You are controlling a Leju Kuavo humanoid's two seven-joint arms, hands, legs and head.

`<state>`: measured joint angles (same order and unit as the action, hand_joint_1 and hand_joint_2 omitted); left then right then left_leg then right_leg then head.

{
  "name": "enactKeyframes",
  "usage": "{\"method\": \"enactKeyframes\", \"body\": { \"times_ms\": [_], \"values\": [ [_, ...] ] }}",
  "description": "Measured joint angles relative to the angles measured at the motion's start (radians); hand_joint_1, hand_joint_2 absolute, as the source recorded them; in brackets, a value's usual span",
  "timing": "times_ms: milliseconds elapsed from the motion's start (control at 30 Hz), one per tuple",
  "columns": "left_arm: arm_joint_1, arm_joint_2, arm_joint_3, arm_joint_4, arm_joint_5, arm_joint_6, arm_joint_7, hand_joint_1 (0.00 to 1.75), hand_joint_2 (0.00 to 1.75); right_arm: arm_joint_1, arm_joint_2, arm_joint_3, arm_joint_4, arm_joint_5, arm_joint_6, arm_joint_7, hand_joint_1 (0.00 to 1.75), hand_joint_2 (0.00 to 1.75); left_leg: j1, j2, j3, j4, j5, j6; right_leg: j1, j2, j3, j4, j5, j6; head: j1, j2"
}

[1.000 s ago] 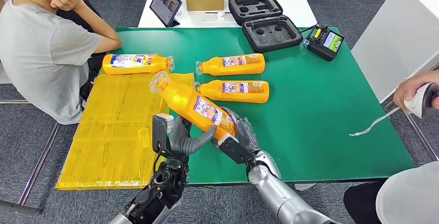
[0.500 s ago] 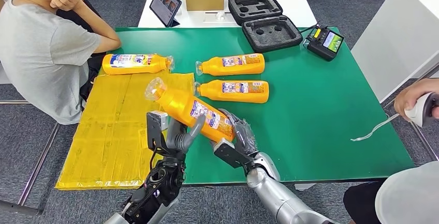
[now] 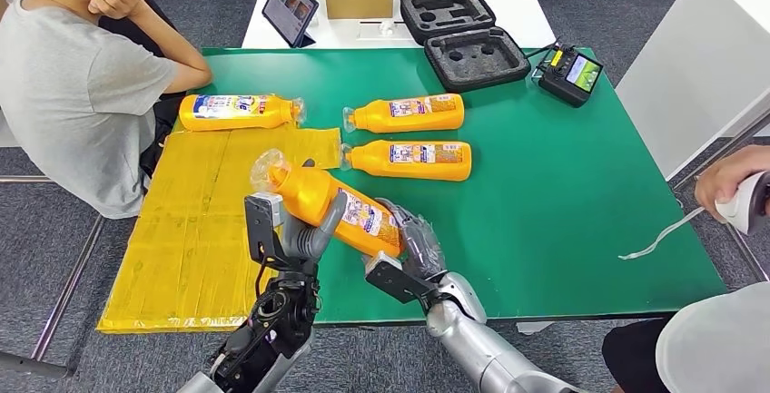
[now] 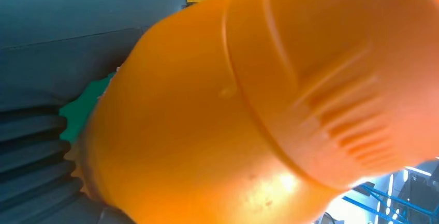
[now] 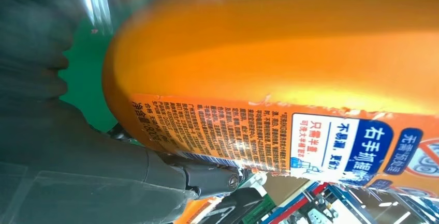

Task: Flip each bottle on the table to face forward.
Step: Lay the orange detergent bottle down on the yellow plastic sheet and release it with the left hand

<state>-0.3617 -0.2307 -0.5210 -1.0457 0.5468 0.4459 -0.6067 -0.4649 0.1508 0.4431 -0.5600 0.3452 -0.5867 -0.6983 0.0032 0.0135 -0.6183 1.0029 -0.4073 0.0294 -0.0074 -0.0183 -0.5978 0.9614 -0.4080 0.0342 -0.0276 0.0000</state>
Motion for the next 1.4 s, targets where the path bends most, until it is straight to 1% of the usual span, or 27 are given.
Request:
{"method": "enactKeyframes", "body": {
  "times_ms": [33, 67, 100, 200, 467, 1000, 1033, 1133, 1167, 1400],
  "values": [
    [0.0, 0.0, -0.001, 0.001, -0.001, 0.0, 0.0, 1.33, 1.75, 0.0, 0.001, 0.0, 0.002, -0.001, 0.0, 0.0, 1.75, 1.75, 0.0, 0.0, 0.0, 0.0, 0.0, 0.0, 0.0, 0.0, 0.0, 0.0, 0.0, 0.0, 0.0, 0.0],
    [-0.001, -0.001, -0.002, 0.002, -0.002, 0.0, 0.0, 1.68, 1.75, 0.0, 0.002, 0.001, 0.004, -0.002, 0.0, 0.0, 1.75, 1.75, 0.0, 0.0, 0.0, 0.0, 0.0, 0.0, 0.0, 0.0, 0.0, 0.0, 0.0, 0.0, 0.0, 0.0],
    [-0.002, -0.001, -0.004, 0.004, -0.004, 0.0, 0.0, 1.71, 1.75, -0.001, 0.003, 0.001, 0.006, -0.002, 0.0, 0.001, 1.75, 1.75, 0.0, 0.0, 0.0, 0.0, 0.0, 0.0, 0.0, 0.0, 0.0, 0.0, 0.0, 0.0, 0.0, 0.0],
    [-0.009, -0.004, -0.015, 0.018, -0.013, 0.006, -0.004, 1.75, 1.75, -0.005, 0.006, 0.003, 0.012, -0.002, 0.0, 0.004, 1.75, 1.75, 0.0, 0.0, 0.0, 0.0, 0.0, 0.0, 0.0, 0.0, 0.0, 0.0, 0.0, 0.0, 0.0, 0.0],
    [-0.022, -0.012, -0.027, 0.047, -0.02, 0.024, -0.031, 1.75, 1.75, -0.013, 0.021, 0.007, 0.031, -0.006, 0.004, 0.006, 1.75, 1.75, 0.0, 0.0, 0.0, 0.0, 0.0, 0.0, 0.0, 0.0, 0.0, 0.0, 0.0, 0.0, 0.0, 0.0],
    [-0.023, -0.012, -0.025, 0.05, 0.005, 0.006, -0.029, 1.75, 1.75, -0.015, 0.025, 0.007, 0.046, -0.014, 0.021, 0.005, 1.75, 1.75, 0.0, 0.0, 0.0, 0.0, 0.0, 0.0, 0.0, 0.0, 0.0, 0.0, 0.0, 0.0, 0.0, 0.0],
    [-0.023, -0.012, -0.025, 0.05, 0.008, 0.005, -0.028, 1.75, 1.75, -0.015, 0.026, 0.007, 0.048, -0.015, 0.021, 0.005, 1.54, 1.75, 0.0, 0.0, 0.0, 0.0, 0.0, 0.0, 0.0, 0.0, 0.0, 0.0, 0.0, 0.0, 0.0, 0.0],
    [-0.023, -0.008, -0.022, 0.049, 0.014, 0.0, -0.029, 1.75, 1.75, -0.016, 0.029, 0.007, 0.054, -0.021, 0.024, 0.005, 0.23, 1.75, 0.0, 0.0, 0.0, 0.0, 0.0, 0.0, 0.0, 0.0, 0.0, 0.0, 0.0, 0.0, 0.0, 0.0],
    [-0.023, -0.006, -0.021, 0.048, 0.013, 0.0, -0.031, 1.75, 1.75, -0.016, 0.029, 0.007, 0.056, -0.024, 0.029, 0.004, 0.0, 1.75, 0.0, 0.0, 0.0, 0.0, 0.0, 0.0, 0.0, 0.0, 0.0, 0.0, 0.0, 0.0, 0.0, 0.0],
    [-0.023, 0.023, -0.021, 0.018, -0.048, 0.014, -0.052, 1.75, 1.75, -0.017, 0.031, 0.006, 0.074, -0.04, 0.066, 0.001, 0.0, 1.75, 0.0, 0.0, 0.0, 0.0, 0.0, 0.0, 0.0, 0.0, 0.0, 0.0, 0.0, 0.0, 0.0, 0.0]
  ]
}}
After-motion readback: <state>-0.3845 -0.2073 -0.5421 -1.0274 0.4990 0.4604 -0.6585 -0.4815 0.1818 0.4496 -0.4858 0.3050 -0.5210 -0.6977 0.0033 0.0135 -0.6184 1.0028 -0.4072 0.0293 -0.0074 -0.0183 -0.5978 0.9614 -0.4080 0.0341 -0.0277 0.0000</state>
